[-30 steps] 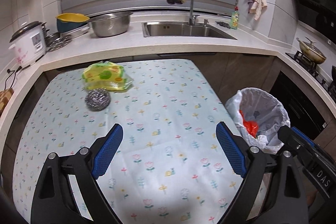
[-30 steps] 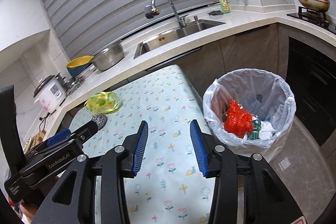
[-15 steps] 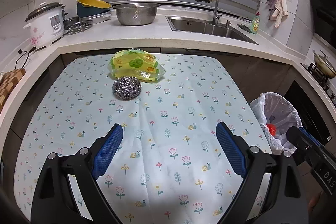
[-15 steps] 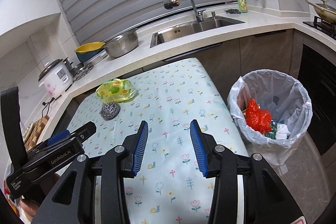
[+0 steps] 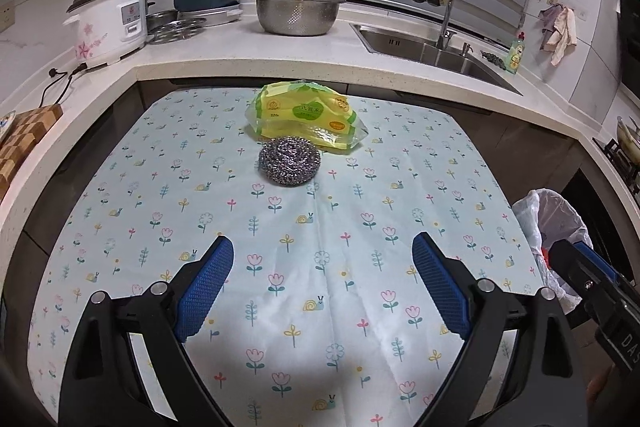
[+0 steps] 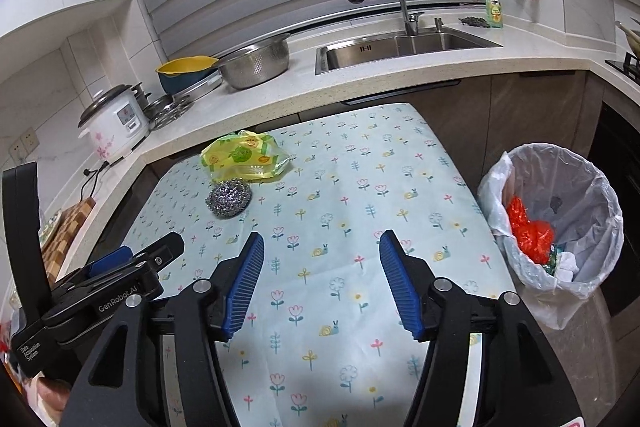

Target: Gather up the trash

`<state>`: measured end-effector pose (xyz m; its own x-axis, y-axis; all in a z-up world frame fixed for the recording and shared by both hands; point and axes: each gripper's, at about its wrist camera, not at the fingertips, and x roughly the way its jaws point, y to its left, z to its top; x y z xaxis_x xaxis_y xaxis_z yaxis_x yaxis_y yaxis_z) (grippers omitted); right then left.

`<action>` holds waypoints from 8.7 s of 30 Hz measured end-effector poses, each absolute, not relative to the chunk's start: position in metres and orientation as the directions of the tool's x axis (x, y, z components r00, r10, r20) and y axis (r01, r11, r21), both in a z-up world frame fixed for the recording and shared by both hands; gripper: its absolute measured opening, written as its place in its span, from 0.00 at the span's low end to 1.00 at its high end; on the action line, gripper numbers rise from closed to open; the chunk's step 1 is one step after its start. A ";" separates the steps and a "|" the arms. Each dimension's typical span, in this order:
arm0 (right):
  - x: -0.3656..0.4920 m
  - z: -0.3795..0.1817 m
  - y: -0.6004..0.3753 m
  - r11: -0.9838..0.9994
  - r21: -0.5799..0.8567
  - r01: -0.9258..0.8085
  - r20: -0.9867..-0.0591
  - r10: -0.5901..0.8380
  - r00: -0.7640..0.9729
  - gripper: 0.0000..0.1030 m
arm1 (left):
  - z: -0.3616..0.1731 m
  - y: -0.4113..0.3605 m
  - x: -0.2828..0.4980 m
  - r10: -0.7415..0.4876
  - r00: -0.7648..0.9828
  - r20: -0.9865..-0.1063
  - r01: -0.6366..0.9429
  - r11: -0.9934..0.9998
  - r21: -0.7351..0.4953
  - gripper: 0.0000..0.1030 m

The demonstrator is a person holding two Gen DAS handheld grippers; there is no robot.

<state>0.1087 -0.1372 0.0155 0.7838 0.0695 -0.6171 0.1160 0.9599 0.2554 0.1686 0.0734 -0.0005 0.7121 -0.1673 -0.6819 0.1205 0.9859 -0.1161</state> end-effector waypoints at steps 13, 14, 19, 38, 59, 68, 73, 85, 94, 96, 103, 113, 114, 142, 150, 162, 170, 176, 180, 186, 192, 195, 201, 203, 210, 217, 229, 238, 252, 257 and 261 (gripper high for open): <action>0.180 -0.004 -0.100 0.976 0.212 0.051 -0.650 0.102 0.753 0.64 | -0.025 0.113 0.228 -0.122 0.685 -0.718 0.041 0.991 -0.129 0.93; 0.188 -0.006 -0.098 0.976 0.211 0.045 -0.652 0.107 0.750 0.64 | -0.027 0.114 0.233 -0.122 0.683 -0.720 0.038 0.991 -0.132 0.93; 0.226 -0.014 -0.093 0.978 0.208 0.026 -0.658 0.120 0.743 0.65 | -0.038 0.116 0.268 -0.126 0.664 -0.737 0.036 0.990 -0.137 0.93; 0.357 -0.059 -0.075 0.982 0.181 -0.049 -0.692 0.163 0.704 0.65 | -0.097 0.092 0.372 -0.170 0.576 -0.799 0.073 0.985 -0.157 0.92; 0.379 -0.064 -0.075 0.977 0.209 -0.049 -0.688 0.183 0.702 0.13 | -0.081 0.105 0.372 -0.216 0.592 -0.777 0.081 0.975 -0.209 0.55; 0.326 -0.048 -0.099 0.971 0.238 0.001 -0.678 0.166 0.716 0.11 | -0.069 0.093 0.335 -0.228 0.585 -0.778 0.119 0.973 -0.196 0.47; 0.290 -0.039 -0.117 0.963 0.266 0.037 -0.668 0.157 0.728 0.11 | -0.065 0.083 0.305 -0.256 0.563 -0.786 0.146 0.967 -0.210 0.47; 0.207 -0.037 -0.154 0.943 0.315 0.108 -0.664 0.138 0.735 0.11 | -0.073 0.056 0.225 -0.311 0.487 -0.816 0.210 0.949 -0.236 0.51; 0.176 -0.038 -0.164 0.926 0.355 0.131 -0.655 0.146 0.742 0.11 | -0.081 0.047 0.207 -0.248 0.504 -0.828 0.185 0.967 -0.177 0.84; 0.173 -0.039 -0.164 0.924 0.359 0.130 -0.655 0.151 0.740 0.11 | -0.086 0.045 0.207 -0.249 0.489 -0.836 0.188 0.966 -0.178 0.84; 0.164 -0.041 -0.163 0.925 0.359 0.126 -0.659 0.156 0.736 0.11 | -0.096 0.038 0.204 -0.243 0.469 -0.849 0.200 0.966 -0.166 0.70; 0.153 -0.035 -0.172 0.919 0.371 0.132 -0.645 0.152 0.749 0.11 | -0.077 0.025 0.192 -0.267 0.492 -0.829 0.243 0.956 -0.164 0.67; 0.151 -0.034 -0.174 0.918 0.373 0.135 -0.642 0.151 0.751 0.11 | -0.075 0.024 0.192 -0.270 0.495 -0.826 0.248 0.955 -0.164 0.67; 0.057 -0.006 -0.321 0.845 0.413 0.339 -0.563 -0.056 0.824 0.11 | -0.011 -0.140 0.144 -0.399 0.512 -0.761 0.528 0.845 -0.088 0.67; 0.032 -0.012 -0.393 0.790 0.393 0.471 -0.577 -0.187 0.795 0.11 | -0.006 -0.223 0.133 -0.474 0.469 -0.745 0.651 0.755 -0.071 0.67; 0.041 -0.041 -0.450 0.746 0.389 0.541 -0.616 -0.226 0.755 0.13 | -0.038 -0.288 0.150 -0.496 0.410 -0.765 0.705 0.705 -0.079 0.70; 0.052 -0.045 -0.441 0.764 0.368 0.530 -0.624 -0.220 0.750 0.37 | -0.041 -0.277 0.155 -0.464 0.480 -0.745 0.658 0.752 -0.044 0.85; 0.045 -0.033 -0.420 0.810 0.325 0.488 -0.629 -0.201 0.751 0.57 | -0.033 -0.254 0.149 -0.409 0.536 -0.738 0.593 0.805 -0.016 0.88; 0.039 -0.024 -0.404 0.843 0.296 0.449 -0.636 -0.177 0.751 0.65 | -0.031 -0.235 0.144 -0.372 0.557 -0.743 0.551 0.834 -0.005 0.89; 0.027 -0.015 -0.377 0.869 0.262 0.420 -0.643 -0.168 0.748 0.76 | -0.028 -0.207 0.134 -0.339 0.569 -0.750 0.500 0.866 -0.011 0.91; 0.013 -0.013 -0.354 0.884 0.235 0.403 -0.654 -0.163 0.739 0.82 | -0.024 -0.186 0.117 -0.309 0.597 -0.741 0.478 0.878 0.019 0.92; 0.004 -0.014 -0.346 0.887 0.230 0.399 -0.655 -0.162 0.738 0.83 | -0.023 -0.176 0.111 -0.298 0.606 -0.738 0.461 0.887 0.021 0.93; -0.011 -0.014 -0.332 0.901 0.219 0.375 -0.660 -0.146 0.736 0.94 | -0.022 -0.162 0.097 -0.279 0.628 -0.727 0.442 0.896 0.038 0.93; -0.014 -0.013 -0.327 0.906 0.203 0.372 -0.662 -0.153 0.734 0.94 | -0.021 -0.160 0.092 -0.277 0.633 -0.723 0.444 0.895 0.045 0.93; -0.022 -0.012 -0.319 0.913 0.189 0.362 -0.662 -0.154 0.734 0.94 | -0.021 -0.157 0.078 -0.272 0.636 -0.722 0.446 0.893 0.056 0.93; -0.026 -0.011 -0.317 0.913 0.180 0.365 -0.661 -0.162 0.732 0.94 | -0.022 -0.156 0.073 -0.269 0.634 -0.725 0.431 0.901 0.043 0.93; -0.034 -0.013 -0.316 0.918 0.147 0.368 -0.664 -0.184 0.725 0.94 | -0.023 -0.157 0.068 -0.259 0.619 -0.742 0.419 0.907 0.033 0.93; -0.036 -0.014 -0.316 0.918 0.143 0.371 -0.666 -0.188 0.722 0.94 | -0.025 -0.155 0.066 -0.235 0.621 -0.748 0.401 0.915 0.045 0.93; -0.036 -0.014 -0.315 0.918 0.142 0.371 -0.665 -0.189 0.722 0.94 | -0.022 -0.155 0.061 -0.231 0.630 -0.741 0.406 0.912 0.061 0.93; -0.038 -0.014 -0.315 0.918 0.140 0.371 -0.665 -0.190 0.722 0.94 | -0.021 -0.154 0.061 -0.230 0.635 -0.738 0.407 0.911 0.065 0.93; -0.038 -0.014 -0.314 0.918 0.140 0.371 -0.666 -0.190 0.721 0.94 | -0.021 -0.154 0.061 -0.230 0.637 -0.736 0.409 0.910 0.069 0.93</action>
<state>-0.0378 -0.3143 -0.0144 0.7214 -0.1897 -0.6661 0.3709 0.9180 0.1402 0.0606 -0.1541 -0.0205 0.6371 -0.2304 -0.7355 0.4090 0.9099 0.0692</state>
